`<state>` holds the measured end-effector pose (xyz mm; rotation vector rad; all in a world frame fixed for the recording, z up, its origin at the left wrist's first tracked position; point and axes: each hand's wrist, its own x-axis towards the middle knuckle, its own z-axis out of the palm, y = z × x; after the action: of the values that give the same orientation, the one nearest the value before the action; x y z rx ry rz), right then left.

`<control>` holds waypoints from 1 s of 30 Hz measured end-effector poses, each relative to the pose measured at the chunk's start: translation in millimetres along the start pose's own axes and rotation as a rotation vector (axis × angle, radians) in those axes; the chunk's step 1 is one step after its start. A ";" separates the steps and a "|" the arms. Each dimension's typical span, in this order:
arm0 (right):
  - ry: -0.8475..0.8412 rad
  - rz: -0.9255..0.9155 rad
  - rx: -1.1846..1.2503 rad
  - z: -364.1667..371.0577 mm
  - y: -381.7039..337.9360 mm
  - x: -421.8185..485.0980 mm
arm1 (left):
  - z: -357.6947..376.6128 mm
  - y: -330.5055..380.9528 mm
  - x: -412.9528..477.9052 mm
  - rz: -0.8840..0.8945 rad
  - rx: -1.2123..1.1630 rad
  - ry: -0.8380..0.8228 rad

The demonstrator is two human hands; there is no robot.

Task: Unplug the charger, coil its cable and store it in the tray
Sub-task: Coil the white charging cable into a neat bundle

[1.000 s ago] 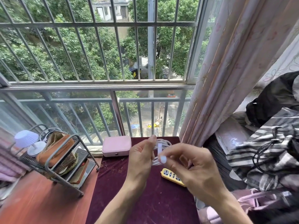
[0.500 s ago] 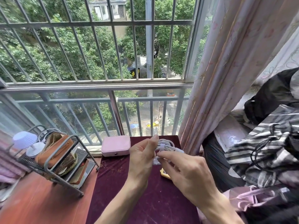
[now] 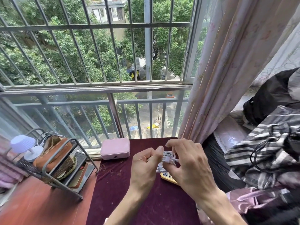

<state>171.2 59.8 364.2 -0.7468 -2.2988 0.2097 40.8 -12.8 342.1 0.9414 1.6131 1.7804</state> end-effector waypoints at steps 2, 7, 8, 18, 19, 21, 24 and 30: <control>-0.037 0.006 0.003 -0.8 0.2 1.3 | 0.3 2.0 -0.7 0.007 0.007 0.008; -0.080 -0.030 0.039 5.2 2.5 3.1 | 2.7 5.7 -1.4 0.024 0.001 0.000; -0.084 -0.037 0.050 6.8 1.8 3.5 | 3.5 6.0 -2.1 0.034 0.009 -0.003; 0.003 0.074 0.196 18.4 -2.1 -1.2 | 11.6 -1.1 -10.0 0.050 -0.105 -0.006; -0.004 0.103 0.234 19.4 -2.9 -2.0 | 10.7 -2.9 -8.8 0.042 -0.102 0.001; -0.028 0.169 0.360 20.8 -4.6 -2.4 | 8.2 -7.4 -7.0 0.015 -0.106 0.010; -0.092 0.285 0.555 18.3 -4.4 1.2 | 3.4 -14.9 -3.7 -0.070 -0.182 -0.004; -0.557 0.373 0.864 1.8 17.2 13.1 | -7.6 -19.8 -0.1 -0.117 -0.297 -0.018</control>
<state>170.1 81.5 364.4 -0.6788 -2.1801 1.6274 33.7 -15.0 322.3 0.7082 1.3166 1.8581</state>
